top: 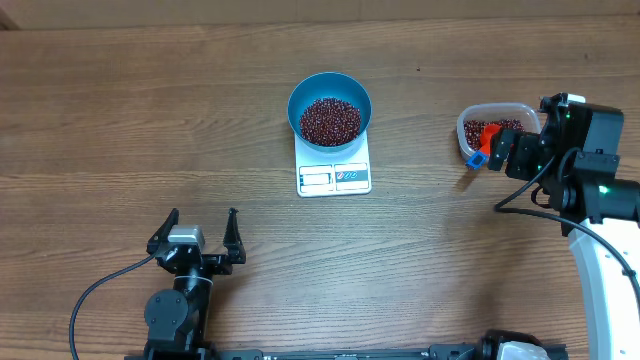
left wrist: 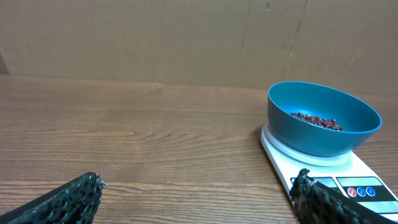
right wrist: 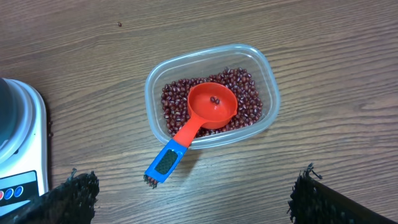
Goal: Scoop item into bowl and weigh 150g on scale
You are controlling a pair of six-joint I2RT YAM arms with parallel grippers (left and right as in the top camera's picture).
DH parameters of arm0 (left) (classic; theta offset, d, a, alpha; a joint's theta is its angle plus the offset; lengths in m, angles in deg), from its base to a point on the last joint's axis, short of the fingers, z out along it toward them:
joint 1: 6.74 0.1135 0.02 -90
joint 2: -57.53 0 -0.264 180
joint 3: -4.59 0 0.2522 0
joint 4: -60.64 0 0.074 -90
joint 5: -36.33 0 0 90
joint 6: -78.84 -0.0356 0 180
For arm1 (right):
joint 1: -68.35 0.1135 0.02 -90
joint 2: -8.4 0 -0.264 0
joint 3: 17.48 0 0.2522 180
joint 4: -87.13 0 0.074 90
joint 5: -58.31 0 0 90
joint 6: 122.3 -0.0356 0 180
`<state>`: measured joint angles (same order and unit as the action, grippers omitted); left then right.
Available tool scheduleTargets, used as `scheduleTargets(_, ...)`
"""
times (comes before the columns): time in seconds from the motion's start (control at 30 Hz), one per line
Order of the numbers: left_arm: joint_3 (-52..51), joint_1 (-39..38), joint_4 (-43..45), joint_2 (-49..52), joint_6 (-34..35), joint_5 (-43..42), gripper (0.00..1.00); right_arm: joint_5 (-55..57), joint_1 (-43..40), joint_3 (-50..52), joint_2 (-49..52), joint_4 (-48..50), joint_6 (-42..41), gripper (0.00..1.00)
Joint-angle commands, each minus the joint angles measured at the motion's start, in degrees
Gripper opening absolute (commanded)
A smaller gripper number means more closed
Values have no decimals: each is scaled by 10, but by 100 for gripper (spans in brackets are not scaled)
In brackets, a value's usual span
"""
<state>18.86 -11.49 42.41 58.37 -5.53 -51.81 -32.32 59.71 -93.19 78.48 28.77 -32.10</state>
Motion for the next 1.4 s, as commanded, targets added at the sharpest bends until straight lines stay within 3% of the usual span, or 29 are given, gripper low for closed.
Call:
scheduleTargets(0.0, -2, 3, 0, -5, 6, -9, 100, 5, -2, -15, 0, 3, -1, 100)
scheduleTargets(1.03, -2, 3, 0, -5, 6, -9, 100, 5, -2, -15, -2, -1, -1, 100)
scheduleTargets(1.37, -2, 3, 0, -5, 6, -9, 100, 5, -2, 2, -99, -48, -1, 100)
